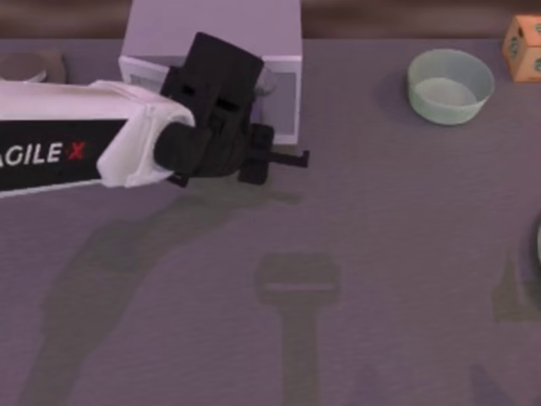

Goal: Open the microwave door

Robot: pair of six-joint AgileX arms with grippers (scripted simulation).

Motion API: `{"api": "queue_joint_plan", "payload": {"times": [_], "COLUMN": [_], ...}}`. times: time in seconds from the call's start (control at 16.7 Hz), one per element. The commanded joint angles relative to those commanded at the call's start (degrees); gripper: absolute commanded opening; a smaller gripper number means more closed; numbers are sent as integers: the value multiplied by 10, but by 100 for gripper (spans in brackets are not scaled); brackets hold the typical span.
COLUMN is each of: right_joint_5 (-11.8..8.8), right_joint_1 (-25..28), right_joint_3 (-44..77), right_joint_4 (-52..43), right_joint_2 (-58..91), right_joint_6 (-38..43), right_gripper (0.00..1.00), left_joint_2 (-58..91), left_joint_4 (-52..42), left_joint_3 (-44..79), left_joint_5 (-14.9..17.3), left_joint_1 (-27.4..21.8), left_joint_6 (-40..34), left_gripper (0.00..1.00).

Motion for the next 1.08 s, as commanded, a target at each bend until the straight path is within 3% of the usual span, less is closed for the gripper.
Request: {"api": "queue_joint_plan", "payload": {"times": [0.54,1.08], "right_joint_5": [0,0], "right_joint_1": [0,0], "right_joint_3": [0,0], "right_joint_4": [0,0], "right_joint_2": [0,0], "right_joint_6": [0,0], "right_gripper": [100,100], "left_joint_2": [-23,-23], "left_joint_4": [14,14], "left_joint_3": [-31,-31], "left_joint_5": [31,31], "left_joint_1": [11,11], "left_joint_6": [37,38], "left_gripper": [0,0]}}
